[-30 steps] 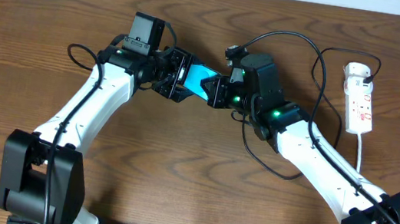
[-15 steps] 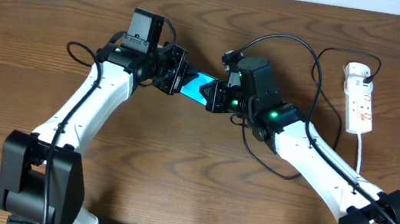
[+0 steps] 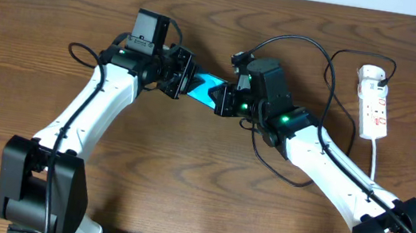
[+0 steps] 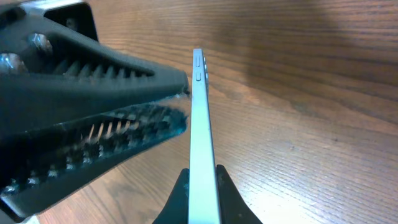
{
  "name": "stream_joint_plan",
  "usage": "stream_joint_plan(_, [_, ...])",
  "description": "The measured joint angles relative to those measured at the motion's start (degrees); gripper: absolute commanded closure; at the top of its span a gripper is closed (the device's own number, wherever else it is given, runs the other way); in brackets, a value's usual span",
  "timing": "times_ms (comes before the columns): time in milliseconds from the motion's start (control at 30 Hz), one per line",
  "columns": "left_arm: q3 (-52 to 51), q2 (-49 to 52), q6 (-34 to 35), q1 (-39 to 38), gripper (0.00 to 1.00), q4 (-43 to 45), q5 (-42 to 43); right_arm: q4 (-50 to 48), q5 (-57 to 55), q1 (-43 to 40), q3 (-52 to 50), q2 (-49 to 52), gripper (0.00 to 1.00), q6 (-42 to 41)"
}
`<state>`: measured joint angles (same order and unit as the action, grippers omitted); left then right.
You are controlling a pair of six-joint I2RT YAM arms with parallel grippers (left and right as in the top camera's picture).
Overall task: Plug charger to phone and switch on socket
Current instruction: 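Open the left gripper and pull it back from the phone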
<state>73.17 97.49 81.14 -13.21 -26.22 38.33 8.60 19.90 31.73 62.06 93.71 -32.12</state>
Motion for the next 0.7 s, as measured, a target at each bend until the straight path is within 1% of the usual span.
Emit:
stream_joint_plan(433, [0.0, 0.0, -3.2, 3.3, 0.32, -0.2, -0.1, 0.2, -1.4, 0.0, 0.0, 0.0, 0.99, 0.1])
stream_joint_plan(567, [0.0, 0.0, -4.9, 4.6, 0.24, -0.2, -0.1, 0.2, -1.5, -0.6, 0.0, 0.0, 0.99, 0.1])
stream_joint_plan(633, [0.0, 0.0, -5.8, 5.4, 0.23, -0.2, -0.1, 0.1, -1.5, -1.0, 0.0, 0.0, 0.99, -0.4])
stream_joint_plan(700, [0.0, 0.0, -6.8, 6.0, 0.20, -0.2, -0.1, -0.4, -1.2, -1.4, 0.0, 0.0, 0.99, -1.1])
